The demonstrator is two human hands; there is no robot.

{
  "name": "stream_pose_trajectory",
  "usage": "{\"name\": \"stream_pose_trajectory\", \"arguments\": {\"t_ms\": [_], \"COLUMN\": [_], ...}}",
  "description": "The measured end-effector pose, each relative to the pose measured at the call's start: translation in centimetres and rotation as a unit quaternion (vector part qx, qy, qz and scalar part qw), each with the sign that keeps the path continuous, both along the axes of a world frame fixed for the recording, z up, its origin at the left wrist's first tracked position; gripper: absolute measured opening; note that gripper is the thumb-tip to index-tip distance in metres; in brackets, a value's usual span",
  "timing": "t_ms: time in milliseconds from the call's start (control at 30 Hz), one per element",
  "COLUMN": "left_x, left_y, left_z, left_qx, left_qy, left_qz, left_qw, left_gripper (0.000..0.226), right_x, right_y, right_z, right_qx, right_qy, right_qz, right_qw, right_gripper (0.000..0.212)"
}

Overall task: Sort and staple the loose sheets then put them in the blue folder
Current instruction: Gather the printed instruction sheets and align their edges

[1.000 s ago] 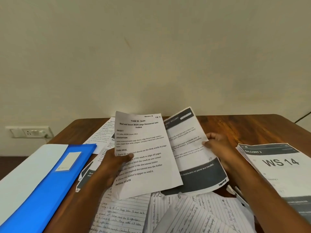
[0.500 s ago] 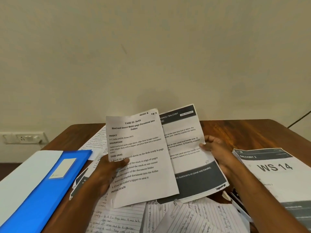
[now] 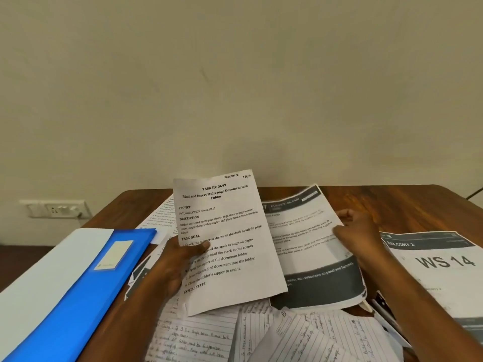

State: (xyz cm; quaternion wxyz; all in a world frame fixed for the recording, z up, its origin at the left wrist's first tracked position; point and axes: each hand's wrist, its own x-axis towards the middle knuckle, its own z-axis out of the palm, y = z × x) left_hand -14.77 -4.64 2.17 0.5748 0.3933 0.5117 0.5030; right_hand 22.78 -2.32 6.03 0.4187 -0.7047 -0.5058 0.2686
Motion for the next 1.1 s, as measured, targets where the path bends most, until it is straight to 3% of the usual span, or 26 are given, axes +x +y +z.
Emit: {"name": "stream_pose_trajectory", "arguments": {"t_ms": [67,167,233,300,400,533,633,733,800,900,1000,1100], "left_x": [-0.3,-1.1,-1.7,-2.3,-3.4,-4.7,-4.8,-4.8,-4.9,-5.0,-5.3,-5.4], "left_y": [0.1,0.4,0.5,0.6,0.7,0.8,0.8,0.9,0.9,0.8,0.9,1.0], "left_z": [0.0,0.0,0.1,0.2,0.4,0.1,0.0,0.1,0.0,-0.1,-0.3,-0.4], "left_qx": [-0.005,-0.012,-0.012,-0.01,-0.01,-0.028,-0.046,-0.051,-0.053,-0.051,-0.048,-0.05], "left_qy": [-0.001,-0.002,-0.003,-0.003,0.004,0.027,0.04,0.046,0.048,0.043,0.024,0.016], "left_qz": [0.004,0.022,0.027,0.034,0.057,0.068,0.056,0.056,0.06,0.063,0.067,0.059], "left_qw": [1.0,1.0,1.0,0.999,0.998,0.997,0.997,0.996,0.996,0.996,0.996,0.997], "left_gripper": [0.049,0.044,0.048,0.049,0.034,0.035,0.037,0.036,0.036,0.036,0.04,0.049], "right_x": [-0.2,-1.2,-2.3,-3.6,-4.5,-2.9,-1.7,-2.9,-5.5,-10.8,-14.9,-16.9], "right_y": [-0.4,-1.5,-2.1,-2.7,-2.9,-2.8,-3.5,-3.3,-2.6,-1.5,-0.7,0.0], "right_z": [-0.1,-0.4,-0.8,-0.4,0.6,1.8,2.9,3.8,3.5,1.2,-1.1,-2.6], "right_qx": [-0.011,-0.01,-0.001,-0.023,-0.06,-0.122,-0.189,-0.146,-0.076,0.016,0.073,0.139], "right_qy": [-0.098,-0.278,-0.317,-0.346,-0.41,-0.446,-0.523,-0.616,-0.592,-0.492,-0.452,-0.42], "right_qz": [0.024,0.053,0.09,0.09,0.085,0.112,0.102,0.054,0.107,0.278,0.401,0.378], "right_qw": [0.995,0.959,0.944,0.933,0.906,0.879,0.825,0.772,0.795,0.825,0.793,0.813], "right_gripper": [0.036,0.057,0.063,0.053,0.037,0.032,0.043,0.058,0.051,0.03,0.048,0.054]}}
